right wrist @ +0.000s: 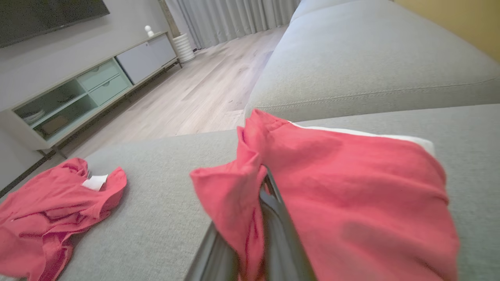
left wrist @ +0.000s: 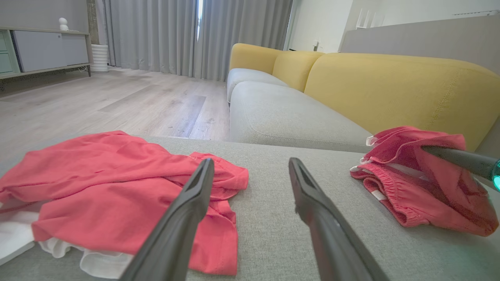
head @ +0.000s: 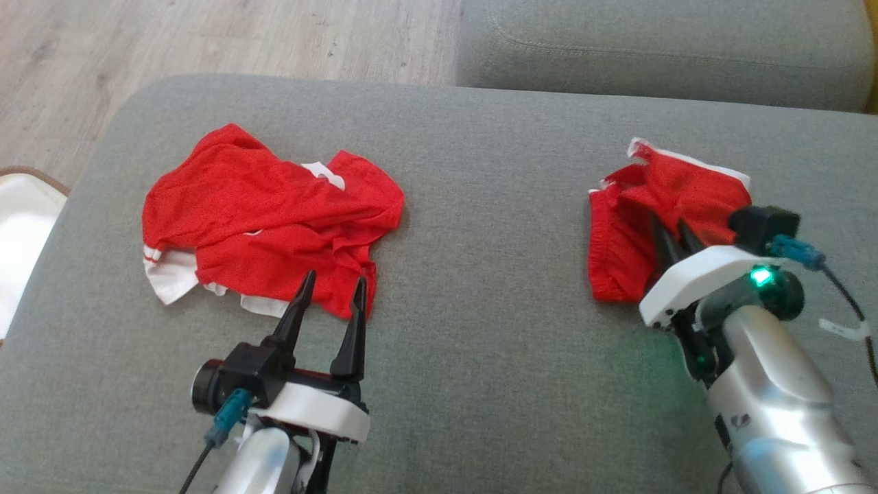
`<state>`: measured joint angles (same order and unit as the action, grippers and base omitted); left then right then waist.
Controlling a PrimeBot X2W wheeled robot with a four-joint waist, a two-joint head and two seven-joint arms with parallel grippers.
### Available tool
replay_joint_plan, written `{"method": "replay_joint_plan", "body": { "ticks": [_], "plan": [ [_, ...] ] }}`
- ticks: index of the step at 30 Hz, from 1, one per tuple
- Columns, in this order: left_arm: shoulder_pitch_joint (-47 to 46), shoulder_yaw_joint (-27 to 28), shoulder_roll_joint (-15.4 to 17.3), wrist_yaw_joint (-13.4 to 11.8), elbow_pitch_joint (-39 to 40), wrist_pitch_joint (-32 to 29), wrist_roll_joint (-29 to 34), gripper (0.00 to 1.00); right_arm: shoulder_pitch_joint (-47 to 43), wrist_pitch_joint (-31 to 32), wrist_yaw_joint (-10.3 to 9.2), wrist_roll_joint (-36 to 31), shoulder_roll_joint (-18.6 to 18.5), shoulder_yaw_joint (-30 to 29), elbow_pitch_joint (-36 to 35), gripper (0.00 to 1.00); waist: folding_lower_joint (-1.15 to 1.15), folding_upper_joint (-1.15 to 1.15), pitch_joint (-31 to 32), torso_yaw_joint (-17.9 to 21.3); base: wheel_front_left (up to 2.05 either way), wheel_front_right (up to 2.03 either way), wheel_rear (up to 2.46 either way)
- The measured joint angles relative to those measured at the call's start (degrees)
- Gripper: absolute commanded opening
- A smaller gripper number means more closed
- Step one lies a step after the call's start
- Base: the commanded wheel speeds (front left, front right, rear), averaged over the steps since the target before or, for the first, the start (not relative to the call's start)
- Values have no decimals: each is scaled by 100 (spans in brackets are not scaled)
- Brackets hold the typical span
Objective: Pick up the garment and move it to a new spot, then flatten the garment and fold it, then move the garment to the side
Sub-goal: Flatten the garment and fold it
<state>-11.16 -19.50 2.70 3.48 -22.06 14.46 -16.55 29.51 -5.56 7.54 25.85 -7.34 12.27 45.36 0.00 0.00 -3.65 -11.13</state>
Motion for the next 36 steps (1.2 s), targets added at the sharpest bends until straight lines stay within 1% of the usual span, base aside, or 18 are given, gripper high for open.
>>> {"method": "replay_joint_plan", "body": {
  "ticks": [5,11,12,13,16,21,24,26,28,31,34,36],
  "plan": [
    [0,1,0,1,-16,0,0,100,12,-7,0,115,-52,579,240,0,0,0,-3,-53,0,0,0],
    [0,11,0,-2,-24,0,0,100,32,30,0,76,-125,1268,682,0,0,0,-4,-27,0,0,0],
    [0,14,0,-2,-26,0,0,100,38,41,0,8,-132,1394,775,92,0,0,-1,-11,0,0,0],
    [0,23,0,-3,-26,0,0,100,52,118,0,-57,-131,1528,881,100,0,0,4,8,0,0,0],
    [1,44,0,-46,-26,0,-1,100,60,154,0,-282,-111,1918,1067,100,0,0,16,84,0,0,0],
    [1,89,0,-52,-25,-1,-2,100,86,44,0,-357,8,2297,1105,100,0,0,66,252,0,0,0],
    [1,109,0,-52,-22,-1,-2,100,86,-58,0,-293,57,2373,1047,100,0,0,96,333,0,0,0],
    [1,135,1,-53,9,-1,-2,100,86,-241,0,-196,85,2357,909,100,0,0,129,425,0,0,0],
    [1,197,2,-53,62,-1,-2,100,97,-438,0,-105,76,2184,775,100,0,0,164,526,0,0,0],
    [2,313,8,-53,205,-1,-2,100,158,-709,0,-58,-66,1672,555,100,0,0,212,686,0,0,0],
    [4,398,8,-52,371,0,-2,100,174,-827,0,-263,-279,965,226,100,0,0,247,854,0,0,0],
    [4,464,8,-48,465,0,-2,100,112,-865,0,-460,-321,378,-66,100,0,0,257,962,0,0,0]
  ]
}}
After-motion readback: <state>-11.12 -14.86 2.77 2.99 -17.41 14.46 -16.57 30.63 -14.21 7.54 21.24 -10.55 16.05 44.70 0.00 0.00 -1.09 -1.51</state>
